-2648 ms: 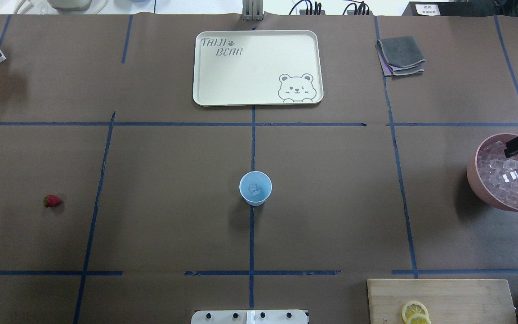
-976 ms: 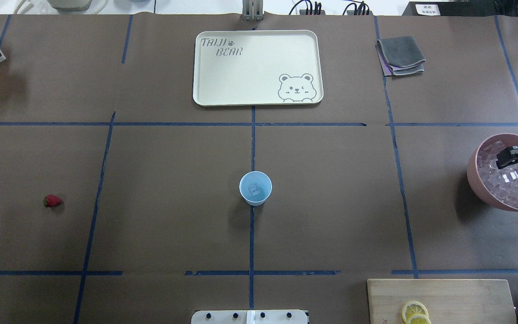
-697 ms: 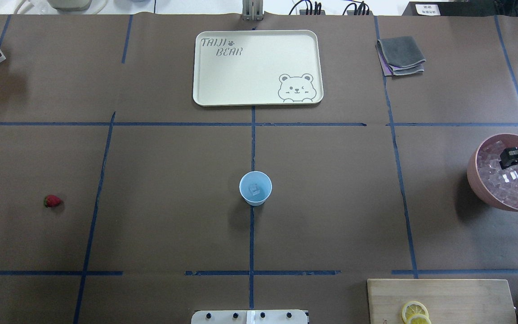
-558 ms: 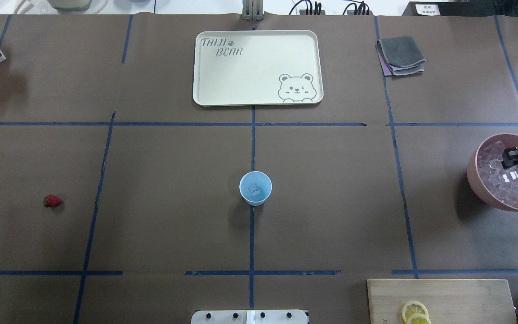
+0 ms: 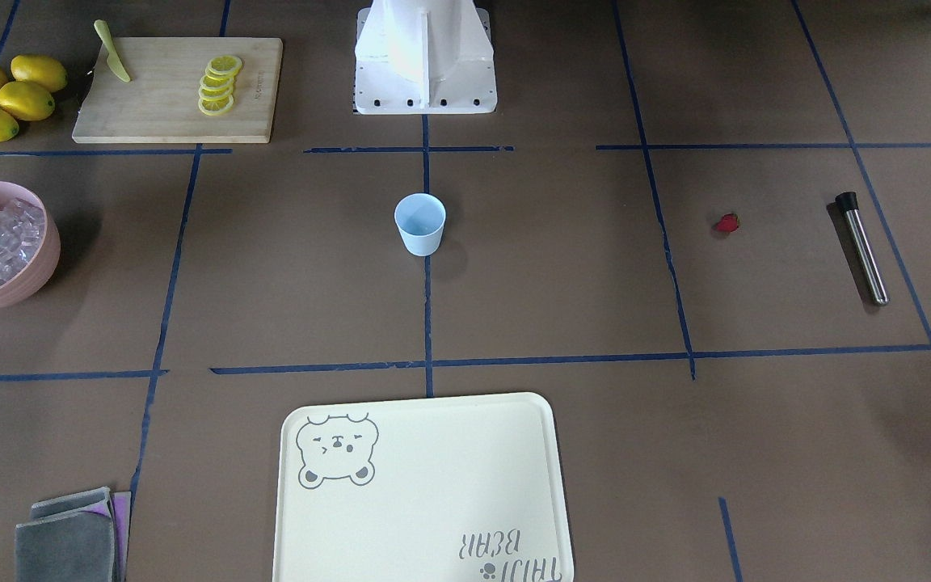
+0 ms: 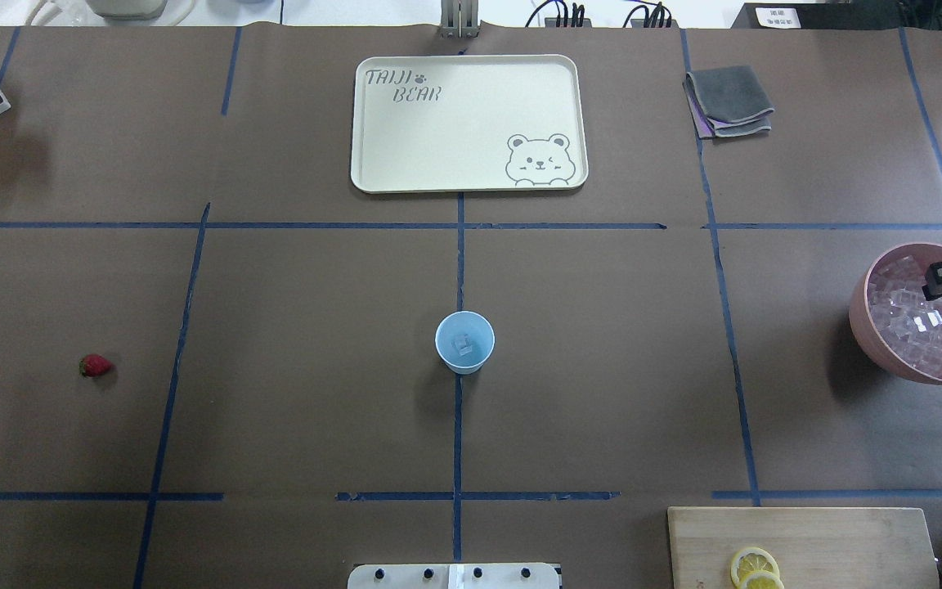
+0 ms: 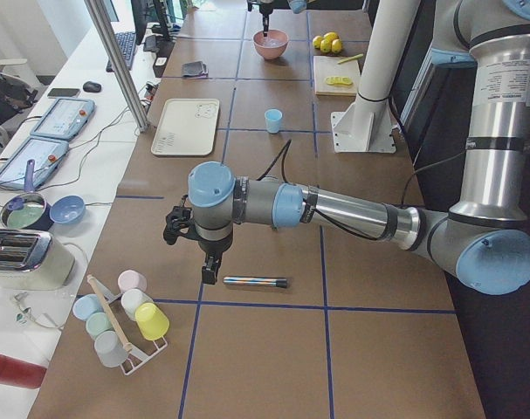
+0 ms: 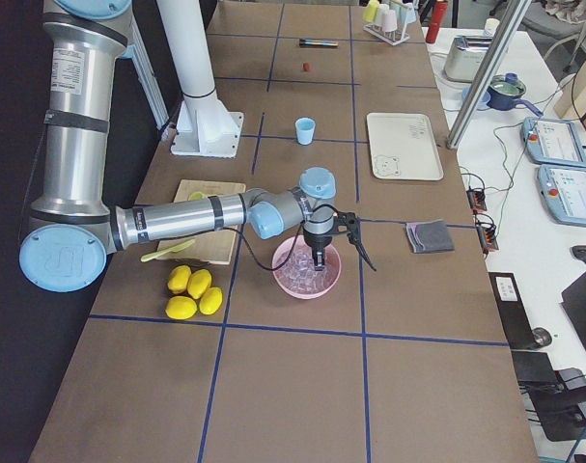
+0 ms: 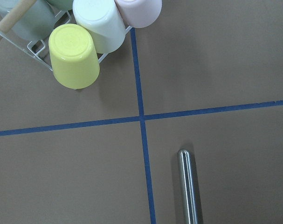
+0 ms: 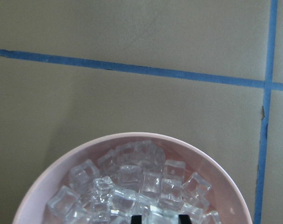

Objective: Mash ice and strawberries in cup
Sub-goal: 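Lower the right gripper into the bowl and grasp another ice cube, then carry the ice cube with the right gripper over the cup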

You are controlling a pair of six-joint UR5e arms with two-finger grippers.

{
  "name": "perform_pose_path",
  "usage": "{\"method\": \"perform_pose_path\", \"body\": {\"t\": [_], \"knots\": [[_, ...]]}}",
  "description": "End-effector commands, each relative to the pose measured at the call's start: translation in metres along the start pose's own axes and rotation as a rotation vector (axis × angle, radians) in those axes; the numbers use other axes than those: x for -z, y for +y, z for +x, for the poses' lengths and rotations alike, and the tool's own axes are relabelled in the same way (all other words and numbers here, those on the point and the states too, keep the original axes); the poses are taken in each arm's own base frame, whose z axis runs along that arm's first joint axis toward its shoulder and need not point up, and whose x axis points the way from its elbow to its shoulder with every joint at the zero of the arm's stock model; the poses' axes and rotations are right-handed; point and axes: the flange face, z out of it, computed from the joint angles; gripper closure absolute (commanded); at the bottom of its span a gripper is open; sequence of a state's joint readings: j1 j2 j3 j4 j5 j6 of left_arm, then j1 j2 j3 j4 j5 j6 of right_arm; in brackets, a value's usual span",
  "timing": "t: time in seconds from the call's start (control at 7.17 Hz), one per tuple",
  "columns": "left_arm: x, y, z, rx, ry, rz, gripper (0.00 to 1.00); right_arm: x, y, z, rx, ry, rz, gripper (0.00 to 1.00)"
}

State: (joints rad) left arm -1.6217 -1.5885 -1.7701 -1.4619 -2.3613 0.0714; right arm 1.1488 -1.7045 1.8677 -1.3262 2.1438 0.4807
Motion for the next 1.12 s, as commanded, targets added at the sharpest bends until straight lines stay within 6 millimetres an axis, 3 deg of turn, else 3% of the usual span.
{"method": "perform_pose_path", "body": {"t": [0.0, 0.14, 0.42, 0.7, 0.98], "knots": [[0.002, 0.003, 0.002, -0.001, 0.001, 0.004, 0.0, 0.057, -0.012, -0.029, 0.023, -0.005, 0.033, 1.0], [0.002, 0.004, 0.002, 0.0, 0.001, 0.003, 0.0, 0.074, -0.033, -0.055, 0.024, -0.031, 0.042, 1.0], [0.0, 0.005, 0.001, 0.002, 0.001, -0.002, 0.0, 0.088, -0.054, -0.116, 0.041, -0.13, 0.028, 1.0], [-0.002, 0.009, -0.001, 0.008, 0.002, -0.007, 0.0, 0.085, -0.059, -0.214, 0.022, -0.195, 0.004, 1.0], [-0.002, 0.009, -0.002, 0.01, 0.001, -0.007, 0.0, 0.089, -0.049, -0.336, -0.018, -0.199, -0.036, 1.0]]}}
